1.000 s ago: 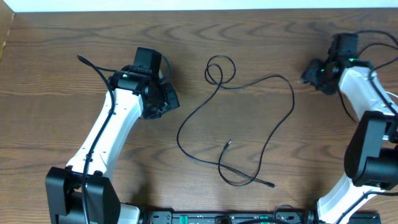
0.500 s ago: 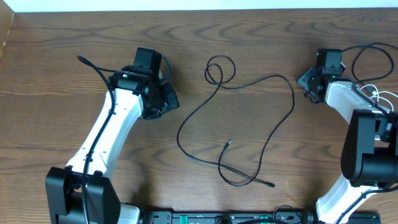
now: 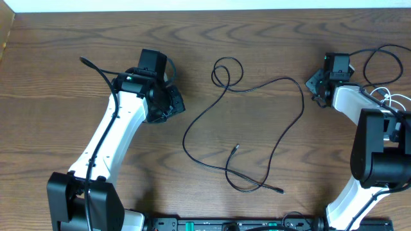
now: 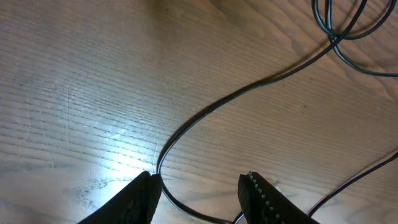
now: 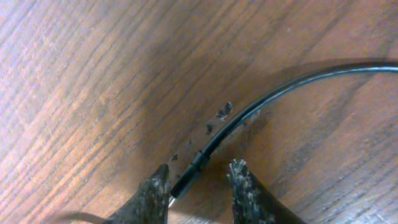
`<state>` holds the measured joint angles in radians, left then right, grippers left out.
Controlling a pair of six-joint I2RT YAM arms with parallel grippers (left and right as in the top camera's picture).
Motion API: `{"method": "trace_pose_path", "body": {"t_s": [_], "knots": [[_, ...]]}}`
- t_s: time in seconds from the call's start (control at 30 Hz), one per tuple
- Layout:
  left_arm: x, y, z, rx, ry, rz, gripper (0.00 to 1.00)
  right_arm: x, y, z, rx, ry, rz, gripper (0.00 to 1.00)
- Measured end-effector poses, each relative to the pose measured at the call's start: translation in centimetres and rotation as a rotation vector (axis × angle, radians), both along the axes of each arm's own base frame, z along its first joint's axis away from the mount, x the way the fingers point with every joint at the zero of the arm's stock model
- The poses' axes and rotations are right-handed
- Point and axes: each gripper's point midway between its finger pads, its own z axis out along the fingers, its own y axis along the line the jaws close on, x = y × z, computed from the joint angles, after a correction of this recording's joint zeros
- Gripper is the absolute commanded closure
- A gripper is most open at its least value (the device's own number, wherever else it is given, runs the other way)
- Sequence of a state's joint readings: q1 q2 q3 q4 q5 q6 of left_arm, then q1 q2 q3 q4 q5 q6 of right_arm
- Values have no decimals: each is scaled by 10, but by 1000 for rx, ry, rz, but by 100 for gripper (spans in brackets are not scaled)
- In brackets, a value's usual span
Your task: Untangle cables
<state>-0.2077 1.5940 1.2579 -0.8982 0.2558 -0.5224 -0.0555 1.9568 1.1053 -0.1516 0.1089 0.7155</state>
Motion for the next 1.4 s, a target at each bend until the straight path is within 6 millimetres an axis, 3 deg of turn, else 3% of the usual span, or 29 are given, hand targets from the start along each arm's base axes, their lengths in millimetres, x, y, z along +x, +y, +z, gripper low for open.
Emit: {"method": "trace_pose_path", "body": {"t_s": [0.17, 0.27, 0.37, 0.5, 0.53, 0.57, 0.63, 0.7, 0.87, 1.0, 1.07, 1.1, 1.2, 1.23, 1.3, 1.4], "knots": [[0, 0, 0, 0, 0, 0, 54, -1, -1, 1, -12, 8, 26, 99], [0, 0, 0, 0, 0, 0, 54, -2, -10, 16, -33, -11, 43, 99], [0, 0, 0, 0, 0, 0, 54, -2, -39, 60, -68, -98, 16, 99], [0, 0, 0, 0, 0, 0, 54, -22, -106, 139, -156, -242, -116, 98], [0, 0, 0, 0, 1, 0, 54, -27, -117, 145, -167, -246, -140, 91], [0, 0, 0, 0, 1, 0, 54, -41, -138, 151, -182, -239, -187, 71], [0, 0, 0, 0, 1, 0, 54, -54, -157, 148, -181, -217, -232, 46], [0, 0, 0, 0, 1, 0, 54, -64, -168, 141, -159, -189, -247, 35], [0, 0, 0, 0, 1, 0, 54, -47, -132, 140, -70, -223, -64, 29], [0, 0, 0, 0, 2, 0, 54, -36, -78, 138, 34, -237, 165, 23], [-1, 0, 0, 1, 3, 0, 54, -38, -35, 131, 100, -204, 311, 21], [-1, 0, 0, 1, 3, 0, 54, -40, -26, 129, 111, -193, 343, 22], [-5, 6, -2, 35, 18, 4, 54, -66, 34, 108, 179, -52, 529, 24], [-6, 9, -3, 51, 22, 7, 54, -72, 45, 104, 190, -23, 560, 25], [-9, 17, -5, 96, 35, 16, 54, -100, 80, 91, 211, 103, 658, 24], [-11, 22, -6, 124, 41, 21, 54, -126, 107, 81, 205, 218, 741, 22]]}}
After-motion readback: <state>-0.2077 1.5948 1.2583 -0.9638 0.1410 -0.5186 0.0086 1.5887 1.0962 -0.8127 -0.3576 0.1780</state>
